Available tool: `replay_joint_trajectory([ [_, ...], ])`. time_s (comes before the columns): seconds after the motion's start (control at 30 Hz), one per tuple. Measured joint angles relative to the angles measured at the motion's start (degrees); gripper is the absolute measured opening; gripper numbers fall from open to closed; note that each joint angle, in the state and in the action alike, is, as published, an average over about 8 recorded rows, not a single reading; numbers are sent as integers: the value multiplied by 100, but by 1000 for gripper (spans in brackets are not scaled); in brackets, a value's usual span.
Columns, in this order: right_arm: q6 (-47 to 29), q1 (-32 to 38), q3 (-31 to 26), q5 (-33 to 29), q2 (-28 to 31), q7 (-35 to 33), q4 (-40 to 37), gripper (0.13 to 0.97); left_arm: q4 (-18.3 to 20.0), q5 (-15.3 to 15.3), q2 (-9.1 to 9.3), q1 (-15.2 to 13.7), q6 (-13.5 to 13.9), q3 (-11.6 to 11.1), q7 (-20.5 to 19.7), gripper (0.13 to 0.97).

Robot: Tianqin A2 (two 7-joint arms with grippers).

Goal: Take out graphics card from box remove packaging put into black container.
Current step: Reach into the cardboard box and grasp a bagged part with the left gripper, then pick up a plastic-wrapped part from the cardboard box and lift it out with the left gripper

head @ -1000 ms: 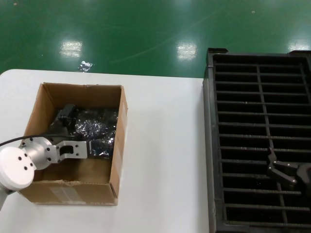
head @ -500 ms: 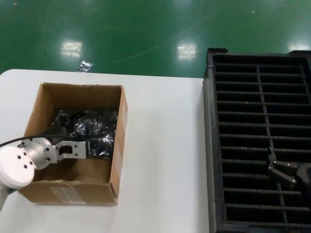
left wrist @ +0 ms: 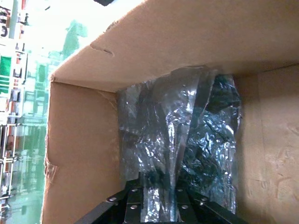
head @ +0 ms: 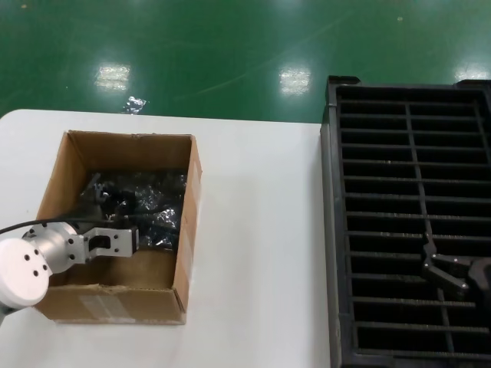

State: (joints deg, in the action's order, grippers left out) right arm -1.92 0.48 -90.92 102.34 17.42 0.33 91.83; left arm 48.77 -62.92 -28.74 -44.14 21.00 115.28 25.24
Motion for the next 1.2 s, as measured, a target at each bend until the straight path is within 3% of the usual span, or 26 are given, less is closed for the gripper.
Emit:
replay_joint_trajectory([
  [0.13,0,0,0,0,0,0,0,966,67,72,-27,48,22,-17,-67,226],
  [0.53,0,0,0,0,0,0,0,966,533,332,-137,266,39,-144,-249,151],
  [0.93,0,0,0,0,0,0,0,966,1973,1027,-397,790,218,-787,-744,139],
  [1.2,0,0,0,0,0,0,0,966,3108,1501,-491,1248,488,-1417,-1088,139],
])
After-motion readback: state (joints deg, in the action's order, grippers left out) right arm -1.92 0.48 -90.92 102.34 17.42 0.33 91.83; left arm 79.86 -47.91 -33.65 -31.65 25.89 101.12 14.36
